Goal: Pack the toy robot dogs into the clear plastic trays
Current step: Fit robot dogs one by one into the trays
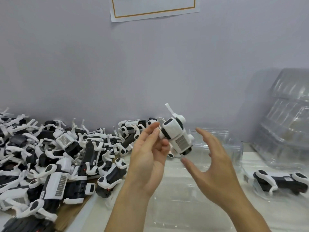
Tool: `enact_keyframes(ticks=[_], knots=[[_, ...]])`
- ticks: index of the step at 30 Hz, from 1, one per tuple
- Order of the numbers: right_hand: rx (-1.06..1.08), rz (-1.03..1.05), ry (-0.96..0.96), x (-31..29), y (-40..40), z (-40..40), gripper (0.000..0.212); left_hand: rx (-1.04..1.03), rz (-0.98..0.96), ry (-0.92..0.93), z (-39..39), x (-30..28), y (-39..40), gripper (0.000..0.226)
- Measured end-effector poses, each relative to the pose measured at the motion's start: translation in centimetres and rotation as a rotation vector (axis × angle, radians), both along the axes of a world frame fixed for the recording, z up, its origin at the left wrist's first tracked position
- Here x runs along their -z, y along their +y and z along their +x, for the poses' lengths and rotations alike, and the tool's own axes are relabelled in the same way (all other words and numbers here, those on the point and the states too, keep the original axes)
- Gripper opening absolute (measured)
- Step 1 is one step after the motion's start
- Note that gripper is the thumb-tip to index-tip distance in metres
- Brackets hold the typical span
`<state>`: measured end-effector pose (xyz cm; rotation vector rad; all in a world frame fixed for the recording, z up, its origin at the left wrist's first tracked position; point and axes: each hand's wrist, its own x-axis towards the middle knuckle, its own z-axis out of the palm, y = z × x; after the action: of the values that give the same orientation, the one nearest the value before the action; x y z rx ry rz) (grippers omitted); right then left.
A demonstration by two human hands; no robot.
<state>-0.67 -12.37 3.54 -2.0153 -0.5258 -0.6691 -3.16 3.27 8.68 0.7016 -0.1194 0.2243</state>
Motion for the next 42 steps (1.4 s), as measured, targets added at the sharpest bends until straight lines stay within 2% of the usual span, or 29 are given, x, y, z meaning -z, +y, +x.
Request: enact_keyframes(ticks=[3, 6, 10, 13, 16, 19, 22, 26, 32, 35, 37, 40, 42], knots=[[-0.001, 0.075, -0.06, -0.2, 0.6, 0.2, 0.068, 0.131, -0.056, 0.029, -0.1, 0.2, -1.6, 0.026], [0.089, 0.073, -0.126, 0.0, 0.3, 0.5, 0.054, 0.148, 0.027, 0.05, -0.2, 0.5, -2.4, 0.031], [0.056, 0.159, -0.102, 0.0, 0.2, 0.4, 0.056, -0.021, 0.363, 0.06, -0.2, 0.3, -1.6, 0.037], [0.012, 0.172, -0.12, -0.6, 0.2, 0.3, 0.044, -0.209, 0.71, 0.046, -0.2, 0.2, -0.3, 0.039], [-0.01, 0.196, -0.099, -1.1, -0.3, 0.3, 0.036, -0.381, 0.909, 0.015, -0.2, 0.6, 1.0, 0.035], [-0.125, 0.343, 0.105, -1.5, -1.3, 0.4, 0.037, -0.402, 0.9, -0.031, -0.1, 0.8, 1.6, 0.031], [-0.25, 0.499, 0.326, -1.8, -2.7, 0.7, 0.026, -0.35, 0.864, -0.055, -0.1, 1.0, 1.4, 0.025], [-0.321, 0.561, 0.547, -1.5, -3.8, 1.2, 0.024, -0.25, 0.845, -0.016, -0.1, 1.0, 0.6, 0.024], [-0.432, 0.531, 0.649, -1.9, -3.9, 0.8, 0.037, -0.179, 0.927, 0.04, -0.4, 0.7, -0.5, 0.028], [-0.566, 0.527, 0.722, -2.4, -3.8, 0.3, 0.037, 0.0, 0.869, 0.105, -0.1, -0.2, 0.1, 0.031], [-0.644, 0.506, 0.765, -2.5, -3.8, 0.2, 0.035, 0.069, 0.892, 0.082, -0.1, -0.6, 0.6, 0.032], [-0.698, 0.441, 0.755, -2.7, -3.8, 0.1, 0.036, -0.029, 0.92, -0.016, -0.6, -0.2, 1.3, 0.03], [-0.638, 0.378, 0.698, -2.8, -3.7, 0.1, 0.032, -0.129, 0.862, -0.034, -1.1, 0.7, 1.5, 0.033]])
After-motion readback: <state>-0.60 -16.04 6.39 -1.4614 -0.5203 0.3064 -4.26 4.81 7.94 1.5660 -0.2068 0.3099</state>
